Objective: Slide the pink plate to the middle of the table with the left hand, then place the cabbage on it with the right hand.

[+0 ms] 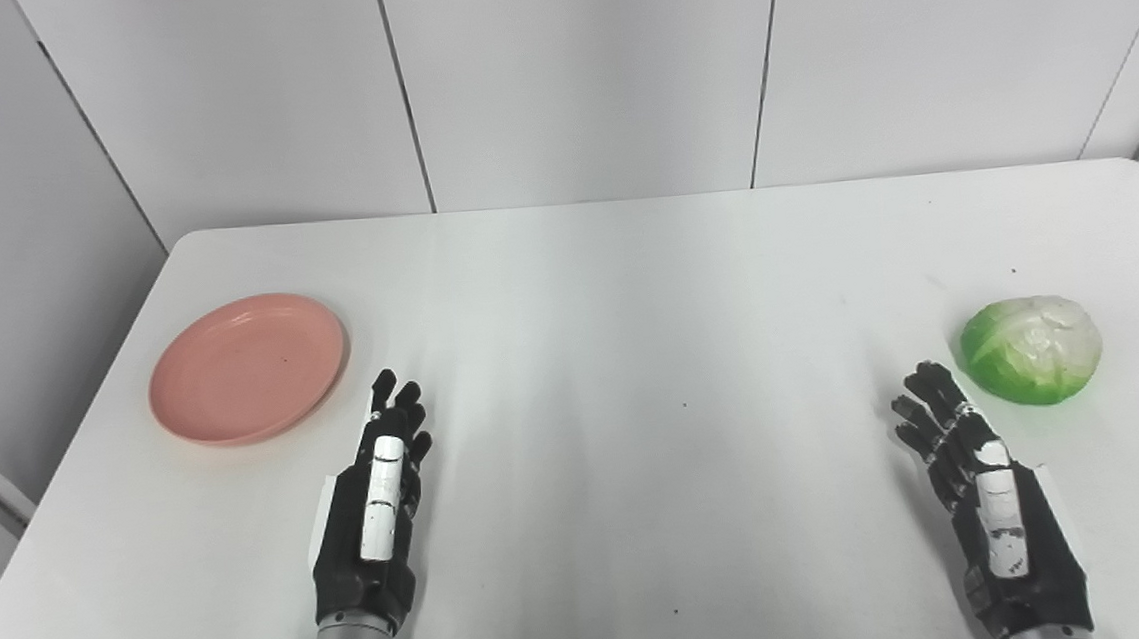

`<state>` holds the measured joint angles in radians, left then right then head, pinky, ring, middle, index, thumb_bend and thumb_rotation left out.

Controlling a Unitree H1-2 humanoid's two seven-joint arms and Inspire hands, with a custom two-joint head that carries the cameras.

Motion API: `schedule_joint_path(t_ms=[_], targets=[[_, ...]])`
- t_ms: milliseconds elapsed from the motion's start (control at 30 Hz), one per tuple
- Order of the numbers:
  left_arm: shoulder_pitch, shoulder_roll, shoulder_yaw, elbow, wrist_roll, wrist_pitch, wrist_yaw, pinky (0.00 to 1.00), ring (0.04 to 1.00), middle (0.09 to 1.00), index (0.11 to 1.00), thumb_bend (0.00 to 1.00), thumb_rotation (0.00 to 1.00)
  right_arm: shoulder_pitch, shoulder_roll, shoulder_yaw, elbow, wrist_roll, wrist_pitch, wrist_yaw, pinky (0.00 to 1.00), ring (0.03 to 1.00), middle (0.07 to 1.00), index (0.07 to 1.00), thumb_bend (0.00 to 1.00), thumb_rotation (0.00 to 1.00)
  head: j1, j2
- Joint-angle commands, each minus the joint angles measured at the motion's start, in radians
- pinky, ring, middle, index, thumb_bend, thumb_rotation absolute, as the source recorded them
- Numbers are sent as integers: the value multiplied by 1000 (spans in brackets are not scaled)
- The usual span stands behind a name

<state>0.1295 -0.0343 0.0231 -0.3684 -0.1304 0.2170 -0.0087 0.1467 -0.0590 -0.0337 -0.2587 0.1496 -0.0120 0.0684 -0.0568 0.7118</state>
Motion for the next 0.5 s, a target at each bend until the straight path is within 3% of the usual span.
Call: schedule_joint_path(t_ms=[0, 467], targets=[[65, 4, 0, -36, -5, -13, -5, 1000, 997, 983, 1000, 779, 873, 34, 7, 3, -14, 1, -53, 8, 936, 903, 927, 911, 951, 1000, 2, 1], [67, 4, 2, -36, -2, -24, -4, 1000, 998, 981, 1000, 757, 880, 35, 8, 3, -16, 7, -56, 11, 942, 900, 923, 907, 944, 1000, -3, -2]])
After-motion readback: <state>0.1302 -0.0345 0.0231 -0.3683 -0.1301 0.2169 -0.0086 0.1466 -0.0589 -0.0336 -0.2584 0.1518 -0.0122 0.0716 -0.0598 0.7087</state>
